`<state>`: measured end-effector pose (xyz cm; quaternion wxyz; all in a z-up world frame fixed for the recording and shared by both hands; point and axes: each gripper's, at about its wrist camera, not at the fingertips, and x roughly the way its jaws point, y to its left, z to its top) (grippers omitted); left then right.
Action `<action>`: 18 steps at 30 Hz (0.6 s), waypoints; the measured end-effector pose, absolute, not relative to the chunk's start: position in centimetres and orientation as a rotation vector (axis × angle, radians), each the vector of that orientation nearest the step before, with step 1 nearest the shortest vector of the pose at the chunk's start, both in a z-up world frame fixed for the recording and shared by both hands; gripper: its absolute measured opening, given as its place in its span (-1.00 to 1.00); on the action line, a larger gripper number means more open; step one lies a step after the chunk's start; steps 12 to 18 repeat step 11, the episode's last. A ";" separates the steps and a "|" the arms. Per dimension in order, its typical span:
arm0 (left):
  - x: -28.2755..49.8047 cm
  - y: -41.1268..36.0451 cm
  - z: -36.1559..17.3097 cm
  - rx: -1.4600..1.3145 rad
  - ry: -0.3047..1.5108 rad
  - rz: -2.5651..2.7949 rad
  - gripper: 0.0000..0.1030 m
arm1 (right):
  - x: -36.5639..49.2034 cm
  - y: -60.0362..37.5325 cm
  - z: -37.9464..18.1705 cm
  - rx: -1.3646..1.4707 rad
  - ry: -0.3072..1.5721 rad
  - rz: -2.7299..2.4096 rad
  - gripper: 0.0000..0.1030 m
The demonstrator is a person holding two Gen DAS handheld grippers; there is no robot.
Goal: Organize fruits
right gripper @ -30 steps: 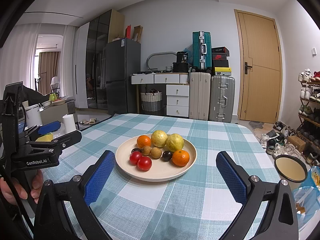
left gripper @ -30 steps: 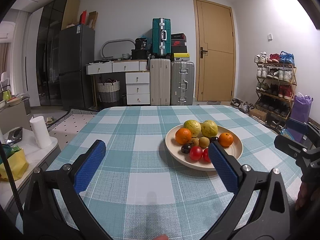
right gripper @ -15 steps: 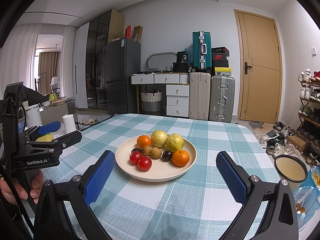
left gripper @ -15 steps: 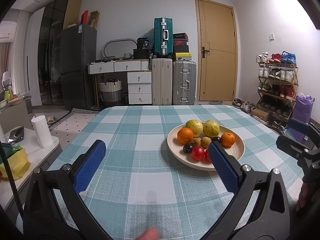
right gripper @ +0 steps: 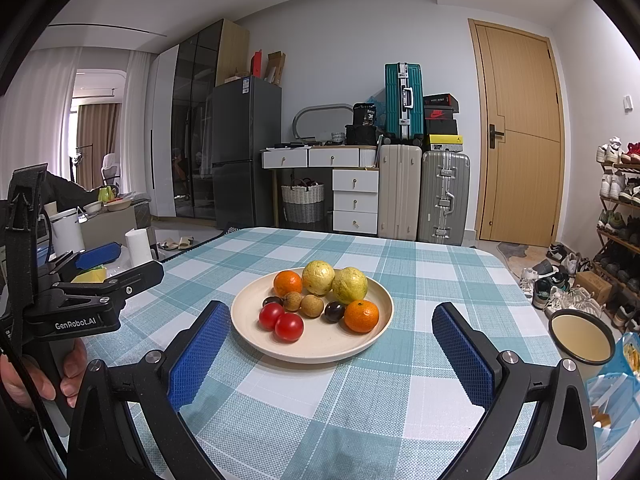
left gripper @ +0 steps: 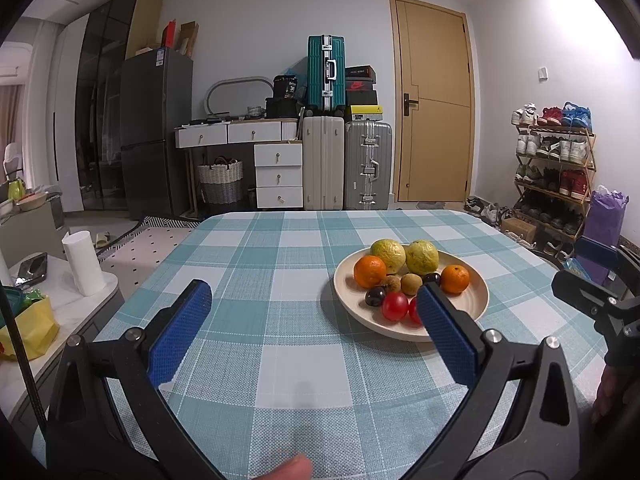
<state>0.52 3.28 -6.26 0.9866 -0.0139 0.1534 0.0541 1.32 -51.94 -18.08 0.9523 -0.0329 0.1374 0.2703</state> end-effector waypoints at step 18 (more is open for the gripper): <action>1.6 3.2 -6.7 -0.026 0.365 0.122 0.98 | 1.3 -51.9 -18.1 -0.067 0.280 0.550 1.00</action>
